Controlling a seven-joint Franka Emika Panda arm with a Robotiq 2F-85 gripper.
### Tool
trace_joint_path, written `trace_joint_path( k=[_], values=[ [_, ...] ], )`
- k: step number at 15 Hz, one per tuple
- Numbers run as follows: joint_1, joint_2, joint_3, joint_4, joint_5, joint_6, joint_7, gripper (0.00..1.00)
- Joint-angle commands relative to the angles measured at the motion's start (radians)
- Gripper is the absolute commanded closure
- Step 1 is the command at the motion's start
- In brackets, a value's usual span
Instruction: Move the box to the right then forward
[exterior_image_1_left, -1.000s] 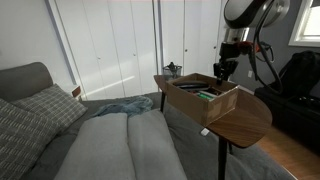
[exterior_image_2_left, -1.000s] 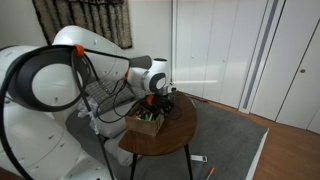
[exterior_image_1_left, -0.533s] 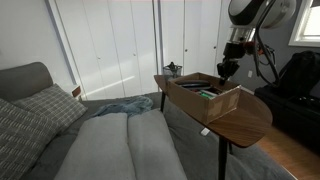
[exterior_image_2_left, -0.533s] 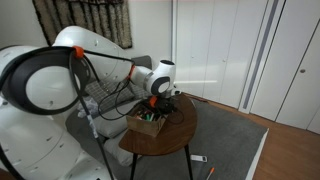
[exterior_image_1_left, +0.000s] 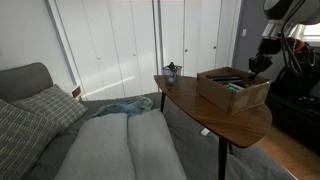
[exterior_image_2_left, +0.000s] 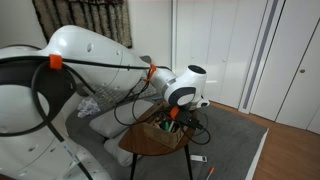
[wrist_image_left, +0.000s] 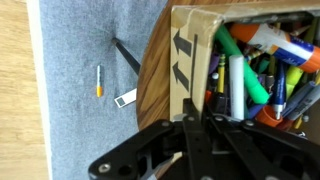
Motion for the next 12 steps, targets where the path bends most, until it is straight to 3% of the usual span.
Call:
trace_joint_path(
  k=[1,6,12],
  values=[
    [0.002,0.010,0.006,0.006,0.007,-0.004,0.000,0.98],
    [0.014,0.144,-0.031,0.148,0.080,-0.042,-0.097,0.98],
    [-0.023,0.322,-0.006,0.411,0.075,-0.182,-0.188,0.98]
  ],
)
